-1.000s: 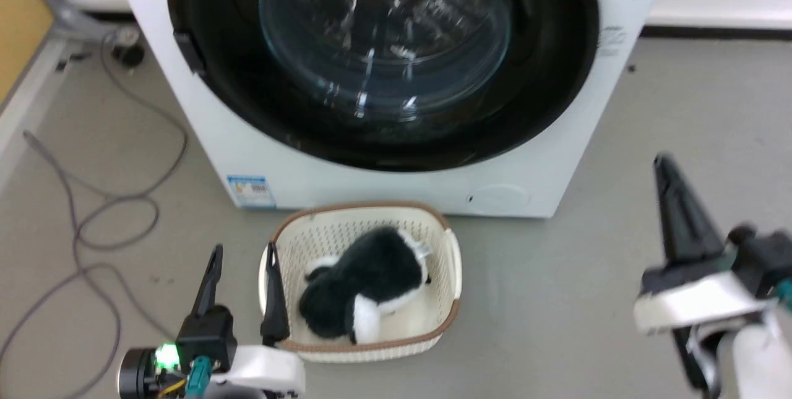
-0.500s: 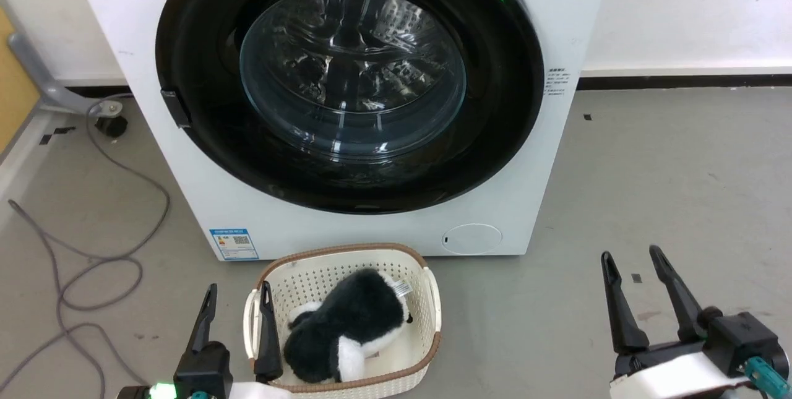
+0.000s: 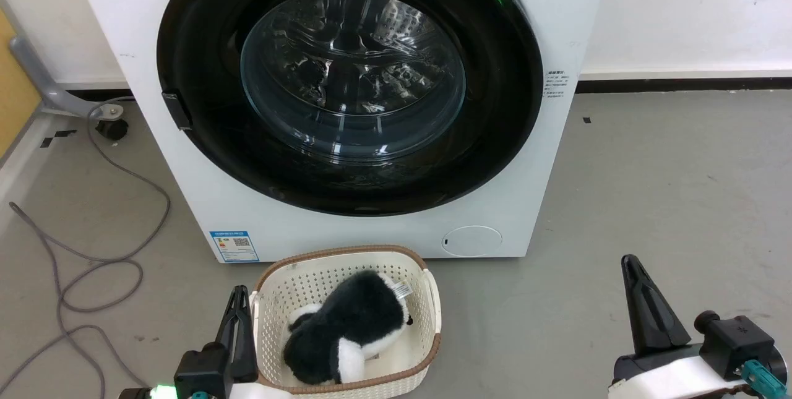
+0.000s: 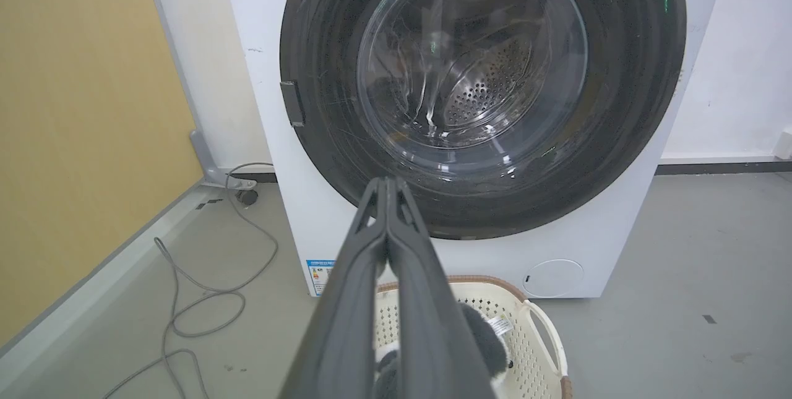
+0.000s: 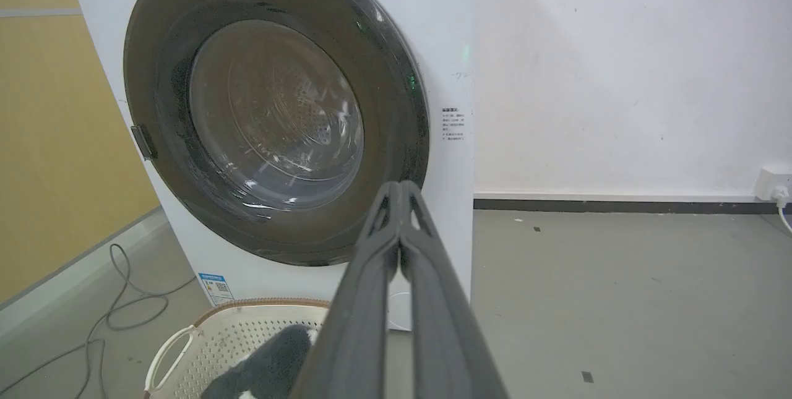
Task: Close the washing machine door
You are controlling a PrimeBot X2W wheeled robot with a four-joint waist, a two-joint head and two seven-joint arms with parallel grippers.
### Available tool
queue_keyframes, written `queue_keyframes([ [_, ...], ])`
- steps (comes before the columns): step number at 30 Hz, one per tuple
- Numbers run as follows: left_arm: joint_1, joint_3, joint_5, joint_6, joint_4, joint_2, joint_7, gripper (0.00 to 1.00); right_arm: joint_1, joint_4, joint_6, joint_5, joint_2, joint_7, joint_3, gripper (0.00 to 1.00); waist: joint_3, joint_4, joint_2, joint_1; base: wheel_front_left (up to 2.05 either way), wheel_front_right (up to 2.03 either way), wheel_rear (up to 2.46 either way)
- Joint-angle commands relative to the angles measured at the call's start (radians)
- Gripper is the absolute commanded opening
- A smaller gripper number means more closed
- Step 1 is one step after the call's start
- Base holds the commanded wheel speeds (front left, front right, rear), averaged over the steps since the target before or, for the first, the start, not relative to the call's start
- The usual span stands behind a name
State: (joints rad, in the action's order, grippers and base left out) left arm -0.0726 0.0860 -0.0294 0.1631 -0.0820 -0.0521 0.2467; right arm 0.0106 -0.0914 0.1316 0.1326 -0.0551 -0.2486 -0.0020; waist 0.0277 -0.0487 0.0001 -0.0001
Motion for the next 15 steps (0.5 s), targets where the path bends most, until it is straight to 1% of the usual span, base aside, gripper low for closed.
queue_keyframes([
  [1, 0.004, -0.003, 0.001, -0.008, 0.004, 0.0, -0.005, 0.0, -0.001, 0.005, 0.0, -0.007, 0.0, 0.005, 0.0, 0.0, -0.001, 0.001, -0.0001, 0.0001, 0.0, 0.0, 0.0],
  [15, 0.012, -0.013, 0.005, -0.026, 0.013, 0.0, -0.033, 0.0, -0.002, 0.015, 0.0, -0.022, 0.001, 0.034, 0.001, 0.0, -0.004, 0.007, -0.0001, 0.0001, 0.0, 0.0, 0.0],
])
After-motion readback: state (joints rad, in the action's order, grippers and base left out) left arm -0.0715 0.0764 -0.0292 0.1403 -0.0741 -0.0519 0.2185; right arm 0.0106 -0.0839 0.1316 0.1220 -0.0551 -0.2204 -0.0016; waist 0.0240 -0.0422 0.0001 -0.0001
